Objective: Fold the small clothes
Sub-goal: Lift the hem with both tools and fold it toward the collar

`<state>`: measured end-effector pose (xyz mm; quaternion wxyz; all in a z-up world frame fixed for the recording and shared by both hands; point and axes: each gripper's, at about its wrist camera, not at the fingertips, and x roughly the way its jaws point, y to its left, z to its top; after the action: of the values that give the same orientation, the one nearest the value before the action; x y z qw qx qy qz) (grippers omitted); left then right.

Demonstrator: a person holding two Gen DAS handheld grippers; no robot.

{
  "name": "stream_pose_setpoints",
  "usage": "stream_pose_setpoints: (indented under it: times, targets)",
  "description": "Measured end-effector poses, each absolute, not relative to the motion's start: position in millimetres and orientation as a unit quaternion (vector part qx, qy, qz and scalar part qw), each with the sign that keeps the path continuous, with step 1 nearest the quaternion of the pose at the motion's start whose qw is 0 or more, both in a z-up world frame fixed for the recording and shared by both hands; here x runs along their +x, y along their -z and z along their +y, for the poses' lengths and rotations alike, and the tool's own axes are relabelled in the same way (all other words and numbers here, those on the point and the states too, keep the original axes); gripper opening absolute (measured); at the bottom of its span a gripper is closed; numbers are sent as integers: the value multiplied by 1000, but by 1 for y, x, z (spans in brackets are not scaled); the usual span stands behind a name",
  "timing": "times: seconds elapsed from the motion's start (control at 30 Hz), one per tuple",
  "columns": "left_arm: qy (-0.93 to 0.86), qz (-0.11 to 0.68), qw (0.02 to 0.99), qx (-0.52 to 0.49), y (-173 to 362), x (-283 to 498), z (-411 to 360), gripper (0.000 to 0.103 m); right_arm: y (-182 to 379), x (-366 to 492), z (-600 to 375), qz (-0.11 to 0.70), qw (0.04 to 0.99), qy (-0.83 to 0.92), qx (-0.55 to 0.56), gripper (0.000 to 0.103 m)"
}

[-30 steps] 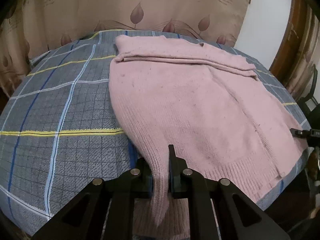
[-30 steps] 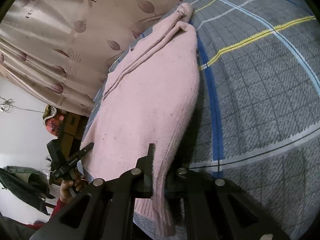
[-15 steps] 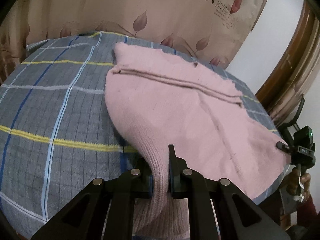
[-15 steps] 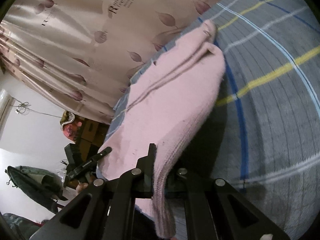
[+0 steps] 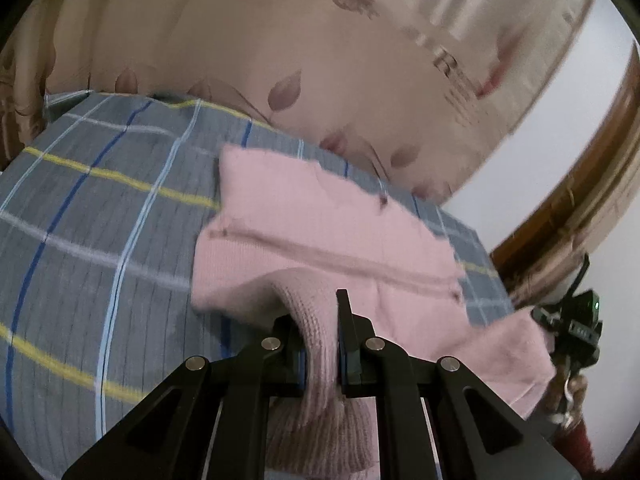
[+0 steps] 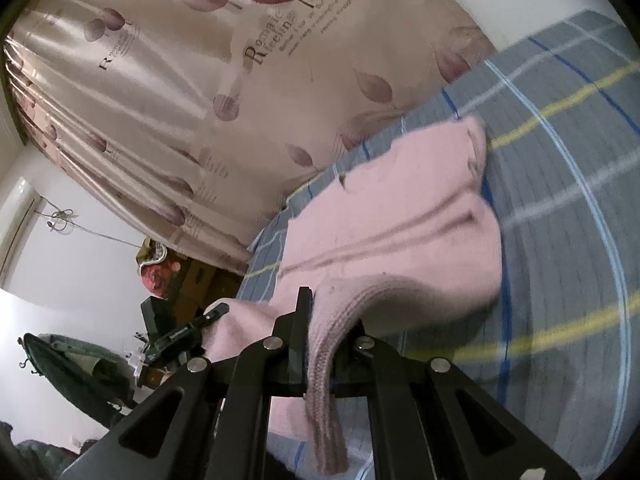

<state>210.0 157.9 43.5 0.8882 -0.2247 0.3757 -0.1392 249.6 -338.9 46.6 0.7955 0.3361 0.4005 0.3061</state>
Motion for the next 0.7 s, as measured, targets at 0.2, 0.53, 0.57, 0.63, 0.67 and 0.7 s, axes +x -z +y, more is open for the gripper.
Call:
stream_pose_setpoints:
  times: [0.2,0.53,0.57,0.63,0.67,0.7]
  targets:
    - [115,364,896,-225,-53,277,162,11,-43,319,-350,406,797,-284,344,5]
    - [64,400,888,-219,-19,386,163,11,2,417,-359,430,788,-237,371,5]
    - [60,404,887,-217,-15,392,163,12,9,427,-358,433,787,-234,373,5]
    - [57,412,883,-217,-6,406,162,12,19,441,-358,435,783,-227,382,6]
    - [56,417,882,-214,0,415,161,13,25,448,-358,437,782,-221,385,6]
    - [53,420,881,-214,3,420,161,14,29,452,-359,438,781,-217,387,7]
